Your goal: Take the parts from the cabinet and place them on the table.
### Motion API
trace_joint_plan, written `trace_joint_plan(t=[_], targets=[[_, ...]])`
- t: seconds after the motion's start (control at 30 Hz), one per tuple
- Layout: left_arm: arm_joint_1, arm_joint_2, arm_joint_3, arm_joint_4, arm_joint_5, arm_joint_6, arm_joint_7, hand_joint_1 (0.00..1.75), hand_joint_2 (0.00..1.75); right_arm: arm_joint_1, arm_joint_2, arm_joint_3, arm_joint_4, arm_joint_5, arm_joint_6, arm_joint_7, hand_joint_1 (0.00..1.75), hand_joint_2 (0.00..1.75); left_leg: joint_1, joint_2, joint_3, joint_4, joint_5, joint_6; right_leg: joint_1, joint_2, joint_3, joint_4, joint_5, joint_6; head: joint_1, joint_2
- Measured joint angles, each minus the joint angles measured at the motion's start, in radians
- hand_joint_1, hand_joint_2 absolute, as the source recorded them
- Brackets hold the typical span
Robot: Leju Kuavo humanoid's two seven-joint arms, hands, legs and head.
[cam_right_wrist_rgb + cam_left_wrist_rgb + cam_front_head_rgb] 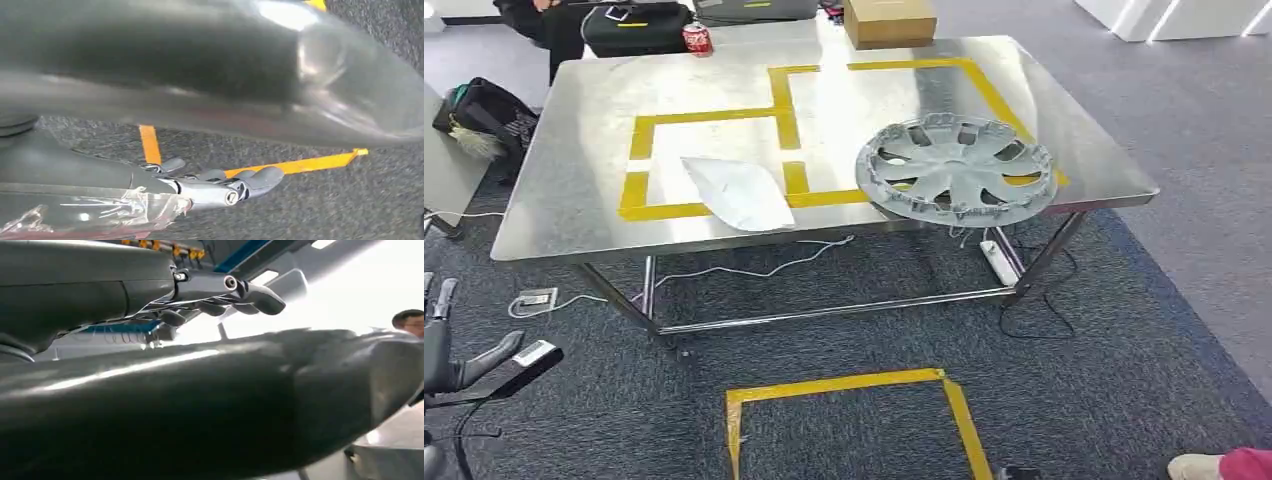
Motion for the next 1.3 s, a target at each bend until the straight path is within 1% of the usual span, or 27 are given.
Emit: trace_joint_plan(t=[0.07,0.1,0.17,0.23,0.27,0.3,0.33,0.4,0.43,0.47,0.5,0.57,0.6,0.63,0.67,0.77,0.8,0.87,0.93,0.97,1.0,1.07,1.1,1.13,1.2,1.27,1.3], targets=[[-0.004,-0.002,0.024,0.019,0.000,0.016,-0.025,0.00,0.00,-0.015,-0.006,0.012,0.027,-0.012,-0.013,-0.012,0.00,0.00,0.001,-0.020,0.003,0.000,0.000,-0.001,-0.002,0.026,0.084,-0.182,0.095,-0.009,0.000,0.000],[-0.008,-0.004,0.036,0.029,0.000,0.022,-0.035,0.00,0.00,-0.025,-0.010,0.019,0.041,-0.019,-0.021,-0.018,0.00,0.00,0.001,-0.028,0.001,0.000,0.000,-0.007,-0.005,0.070,0.112,-0.247,0.102,-0.013,0.000,0.000],[-0.012,-0.007,0.055,0.045,0.000,0.031,-0.051,0.00,0.00,-0.039,-0.016,0.032,0.069,-0.034,-0.036,-0.028,0.00,0.00,0.001,-0.044,-0.007,0.002,0.003,-0.020,-0.004,0.060,0.125,-0.257,0.100,-0.012,-0.002,0.000],[-0.011,-0.011,0.070,0.055,0.000,0.030,-0.063,0.00,0.00,-0.046,-0.023,0.049,0.085,-0.054,-0.052,-0.030,0.00,0.00,0.006,-0.060,-0.010,-0.004,0.012,-0.036,0.001,0.045,0.122,-0.256,0.104,-0.025,-0.002,0.000],[-0.008,-0.012,0.077,0.057,0.000,0.027,-0.067,0.00,0.00,-0.046,-0.024,0.058,0.088,-0.066,-0.056,-0.030,0.00,0.00,0.007,-0.059,-0.013,-0.001,0.008,-0.040,-0.008,0.033,0.126,-0.267,0.111,-0.034,-0.001,0.000],[-0.006,-0.014,0.082,0.057,0.000,0.021,-0.067,0.00,0.00,-0.045,-0.027,0.064,0.088,-0.079,-0.062,-0.028,0.00,0.00,0.001,-0.011,-0.020,0.019,-0.011,-0.042,-0.007,0.025,0.128,-0.270,0.113,-0.040,-0.007,0.000],[-0.009,-0.015,0.084,0.057,0.000,0.012,-0.067,0.00,0.00,-0.042,-0.028,0.072,0.088,-0.088,-0.064,-0.027,0.00,0.00,0.001,0.015,-0.049,0.078,-0.050,-0.046,-0.007,0.014,0.128,-0.271,0.113,-0.045,-0.011,0.000],[-0.007,-0.022,0.083,0.057,0.000,0.007,-0.067,0.00,0.00,-0.036,-0.031,0.078,0.088,-0.097,-0.065,-0.023,0.00,0.00,0.003,0.034,-0.130,0.246,-0.126,-0.053,-0.005,-0.008,0.126,-0.271,0.111,-0.047,-0.011,0.000],[-0.003,-0.024,0.083,0.057,0.000,0.006,-0.067,0.00,0.00,-0.035,-0.033,0.081,0.088,-0.099,-0.065,-0.022,0.00,0.00,0.003,0.035,-0.158,0.304,-0.142,-0.055,-0.005,-0.017,0.125,-0.271,0.111,-0.047,-0.011,0.000],[0.000,-0.026,0.083,0.057,0.000,0.006,-0.067,0.00,0.00,-0.034,-0.034,0.083,0.088,-0.101,-0.065,-0.021,0.00,0.00,0.004,0.036,-0.164,0.314,-0.133,-0.056,-0.005,-0.028,0.126,-0.271,0.110,-0.047,-0.011,0.000],[0.001,-0.026,0.083,0.057,0.000,0.006,-0.067,0.00,0.00,-0.034,-0.036,0.086,0.088,-0.101,-0.065,-0.021,0.00,0.00,0.004,0.038,-0.145,0.277,-0.101,-0.057,-0.005,-0.037,0.127,-0.271,0.109,-0.046,-0.011,0.000],[0.001,-0.025,0.085,0.057,0.000,0.006,-0.067,0.00,0.00,-0.035,-0.037,0.094,0.088,-0.101,-0.065,-0.021,0.00,0.00,0.005,0.060,-0.053,0.105,-0.014,-0.057,-0.007,-0.056,0.133,-0.271,0.104,-0.040,-0.011,0.000],[0.000,-0.025,0.085,0.057,0.000,0.006,-0.067,0.00,0.00,-0.035,-0.037,0.097,0.088,-0.101,-0.065,-0.021,0.00,0.00,0.004,0.097,-0.008,0.029,0.007,-0.058,-0.001,-0.062,0.137,-0.269,0.100,-0.034,-0.011,0.000],[-0.005,-0.025,0.085,0.056,0.000,0.002,-0.063,0.00,0.00,-0.034,-0.039,0.098,0.088,-0.102,-0.065,-0.019,0.00,0.00,-0.003,0.100,0.004,-0.003,-0.005,-0.053,0.007,-0.067,0.133,-0.259,0.091,-0.026,-0.017,0.000],[-0.001,-0.027,0.083,0.054,0.000,-0.004,-0.056,0.00,0.00,-0.032,-0.040,0.099,0.087,-0.106,-0.066,-0.018,0.00,0.00,0.000,0.090,0.000,0.002,-0.005,-0.040,0.008,-0.072,0.128,-0.263,0.090,-0.022,-0.011,0.000],[0.025,-0.026,0.074,0.032,0.000,-0.035,-0.008,0.00,0.00,-0.019,-0.043,0.102,0.065,-0.124,-0.063,0.005,0.00,0.00,-0.001,0.066,0.000,0.001,-0.005,-0.021,0.003,-0.091,0.144,-0.266,0.083,-0.010,-0.010,0.000],[0.031,-0.024,0.065,0.019,0.000,-0.043,0.015,0.00,0.00,-0.011,-0.044,0.105,0.053,-0.128,-0.060,0.013,0.00,0.00,0.002,0.060,0.000,0.000,-0.005,-0.015,0.001,-0.053,0.136,-0.248,0.065,0.000,-0.007,0.000],[0.031,-0.022,0.045,0.000,0.000,-0.050,0.038,0.00,0.00,0.001,-0.047,0.106,0.035,-0.135,-0.056,0.025,0.00,0.00,0.002,0.046,-0.001,0.000,-0.003,-0.005,-0.001,-0.011,0.073,-0.110,-0.017,0.005,-0.005,0.000],[0.035,-0.022,0.029,-0.008,0.000,-0.059,0.050,0.00,0.00,0.013,-0.050,0.107,0.024,-0.138,-0.055,0.034,0.00,0.00,0.000,0.028,-0.001,0.001,-0.004,-0.003,0.000,-0.002,-0.007,0.046,-0.074,0.005,-0.005,0.000],[0.038,-0.022,0.022,-0.010,-0.001,-0.061,0.056,0.00,0.00,0.020,-0.051,0.107,0.015,-0.140,-0.054,0.038,0.00,0.00,0.000,0.019,-0.001,0.001,-0.004,-0.002,0.000,-0.002,-0.023,0.066,-0.069,0.004,-0.004,0.000],[0.039,-0.022,0.016,-0.013,-0.001,-0.062,0.060,0.00,0.00,0.027,-0.052,0.108,0.005,-0.142,-0.054,0.042,0.00,0.00,0.000,0.007,0.000,0.001,-0.004,-0.002,0.000,-0.001,-0.015,0.038,-0.041,0.000,-0.004,0.000],[0.039,-0.022,0.002,-0.021,-0.001,-0.063,0.071,0.00,0.00,0.037,-0.055,0.108,-0.012,-0.145,-0.052,0.050,0.00,0.00,0.000,-0.016,0.003,0.001,-0.004,-0.003,-0.001,0.015,0.058,-0.128,0.057,-0.009,-0.003,0.000],[0.039,-0.022,-0.004,-0.026,-0.001,-0.063,0.077,0.00,0.00,0.042,-0.055,0.109,-0.024,-0.145,-0.050,0.055,0.00,0.00,0.002,-0.025,0.004,0.001,-0.005,-0.005,-0.003,0.046,0.099,-0.213,0.095,-0.014,-0.004,0.000],[0.038,-0.021,-0.008,-0.029,-0.001,-0.066,0.086,0.00,0.00,0.046,-0.056,0.110,-0.033,-0.145,-0.049,0.062,0.00,0.00,-0.004,-0.033,0.002,0.006,-0.007,-0.010,-0.004,0.082,0.115,-0.256,0.093,-0.015,-0.004,0.000],[0.040,-0.011,-0.026,-0.034,-0.001,-0.073,0.106,0.00,0.00,0.059,-0.056,0.114,-0.056,-0.145,-0.047,0.074,0.00,0.00,0.000,-0.048,-0.004,0.004,-0.003,-0.022,0.000,0.060,0.122,-0.252,0.096,-0.016,-0.005,0.000],[0.041,-0.001,-0.040,-0.036,-0.001,-0.079,0.121,0.00,0.00,0.066,-0.056,0.117,-0.076,-0.145,-0.047,0.080,0.00,0.00,0.003,-0.065,-0.006,0.000,0.003,-0.037,0.000,0.043,0.122,-0.257,0.103,-0.029,-0.005,0.000],[0.044,0.005,-0.046,-0.039,-0.001,-0.079,0.126,0.00,0.00,0.067,-0.056,0.121,-0.084,-0.145,-0.045,0.082,0.00,0.00,0.003,-0.045,-0.009,0.009,-0.008,-0.039,-0.005,0.031,0.126,-0.264,0.109,-0.037,-0.006,0.000]])
